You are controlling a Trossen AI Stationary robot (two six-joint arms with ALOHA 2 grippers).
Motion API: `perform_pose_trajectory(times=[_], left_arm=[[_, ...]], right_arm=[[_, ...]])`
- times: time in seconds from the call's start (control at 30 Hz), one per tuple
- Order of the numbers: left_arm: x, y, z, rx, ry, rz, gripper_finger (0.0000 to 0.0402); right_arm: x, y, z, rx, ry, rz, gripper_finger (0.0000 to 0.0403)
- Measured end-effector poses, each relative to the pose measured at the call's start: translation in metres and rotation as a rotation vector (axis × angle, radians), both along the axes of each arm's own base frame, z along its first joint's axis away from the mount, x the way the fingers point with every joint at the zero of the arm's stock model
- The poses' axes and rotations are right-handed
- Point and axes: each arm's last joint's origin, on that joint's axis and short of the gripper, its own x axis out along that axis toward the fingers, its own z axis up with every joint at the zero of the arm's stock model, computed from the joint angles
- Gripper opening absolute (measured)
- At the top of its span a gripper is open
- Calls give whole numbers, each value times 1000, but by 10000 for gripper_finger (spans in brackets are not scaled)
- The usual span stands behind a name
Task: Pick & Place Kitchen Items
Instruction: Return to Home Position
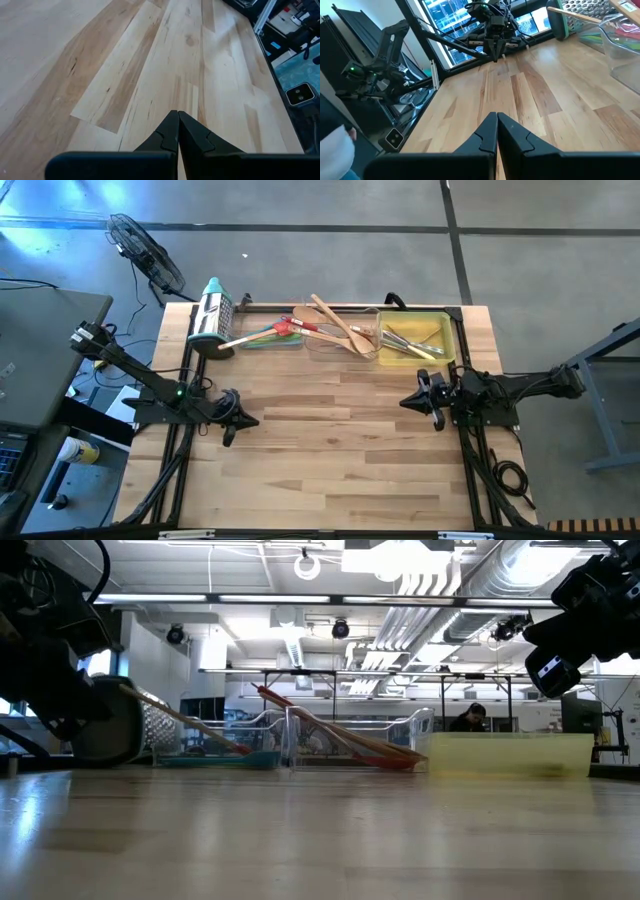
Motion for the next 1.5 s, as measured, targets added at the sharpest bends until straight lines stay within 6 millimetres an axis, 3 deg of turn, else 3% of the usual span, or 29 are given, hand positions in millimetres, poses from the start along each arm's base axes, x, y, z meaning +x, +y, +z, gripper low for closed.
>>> perform_pose_trajectory(times=[0.57,1.5], left_arm=[[-1,0,1,-2,-3,-1,0],[-23,13,40,-194,-341,-1,0]], right_arm=[[0,0,0,0,0,0,3],[0,0,0,0,0,1,3]])
